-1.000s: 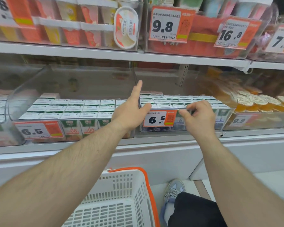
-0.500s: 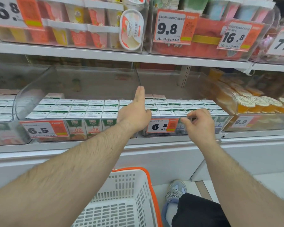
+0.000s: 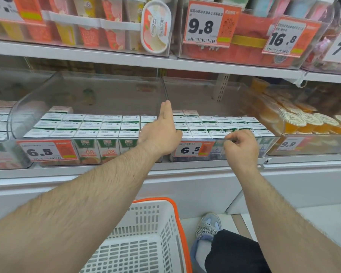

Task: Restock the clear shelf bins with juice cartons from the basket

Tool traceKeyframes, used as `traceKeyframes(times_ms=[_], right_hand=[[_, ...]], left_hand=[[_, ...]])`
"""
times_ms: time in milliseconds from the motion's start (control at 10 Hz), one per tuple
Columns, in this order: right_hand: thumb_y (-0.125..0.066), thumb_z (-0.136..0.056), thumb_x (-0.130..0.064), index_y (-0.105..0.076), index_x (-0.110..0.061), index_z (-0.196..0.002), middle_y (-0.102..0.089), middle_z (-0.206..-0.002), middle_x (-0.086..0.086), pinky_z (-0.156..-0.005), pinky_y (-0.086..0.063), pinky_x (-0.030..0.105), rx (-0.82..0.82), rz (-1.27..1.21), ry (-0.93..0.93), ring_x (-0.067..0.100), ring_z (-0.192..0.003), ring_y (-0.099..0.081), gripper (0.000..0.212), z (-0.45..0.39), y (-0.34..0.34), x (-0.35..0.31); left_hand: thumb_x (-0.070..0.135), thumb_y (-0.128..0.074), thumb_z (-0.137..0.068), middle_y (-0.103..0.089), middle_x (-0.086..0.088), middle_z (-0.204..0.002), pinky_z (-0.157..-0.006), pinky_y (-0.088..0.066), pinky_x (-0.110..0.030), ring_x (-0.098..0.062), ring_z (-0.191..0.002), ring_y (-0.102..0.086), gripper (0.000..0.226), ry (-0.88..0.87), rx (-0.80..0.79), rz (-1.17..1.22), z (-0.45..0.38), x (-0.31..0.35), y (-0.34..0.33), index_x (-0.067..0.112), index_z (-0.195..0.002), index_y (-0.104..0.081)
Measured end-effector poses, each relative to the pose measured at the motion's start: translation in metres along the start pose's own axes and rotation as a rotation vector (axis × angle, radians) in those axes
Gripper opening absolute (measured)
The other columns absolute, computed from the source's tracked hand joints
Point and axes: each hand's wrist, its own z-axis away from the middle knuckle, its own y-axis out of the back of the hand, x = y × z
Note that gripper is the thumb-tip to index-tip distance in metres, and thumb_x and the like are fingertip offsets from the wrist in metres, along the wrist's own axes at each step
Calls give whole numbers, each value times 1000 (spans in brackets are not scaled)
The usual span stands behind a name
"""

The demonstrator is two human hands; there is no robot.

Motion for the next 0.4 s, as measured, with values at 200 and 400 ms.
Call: traceKeyframes(times_ms=[200, 400], right_hand=[[-61, -82, -2, -67, -7, -101, -47, -108, -1, -81, -32, 17, -111, 79, -13, 14, -94, -49, 21, 2, 4, -9], [-70, -79, -29, -35, -19, -148, -12, -160, 3, -115, -30, 43, -268, 374, 39, 29, -142, -29, 78, 41, -2, -31]], left_hand=[[30, -44, -94, -42, -4, -151, -47, -43, -26, -19, -62, -59, 84, -4, 0, -21, 0, 1, 0, 25, -152, 17], [35, -35, -100, -18, -3, -163, -89, -51, -40, -28, -110, -60, 78, -100, -114, -40, 15, -3, 13, 26, -151, 22]])
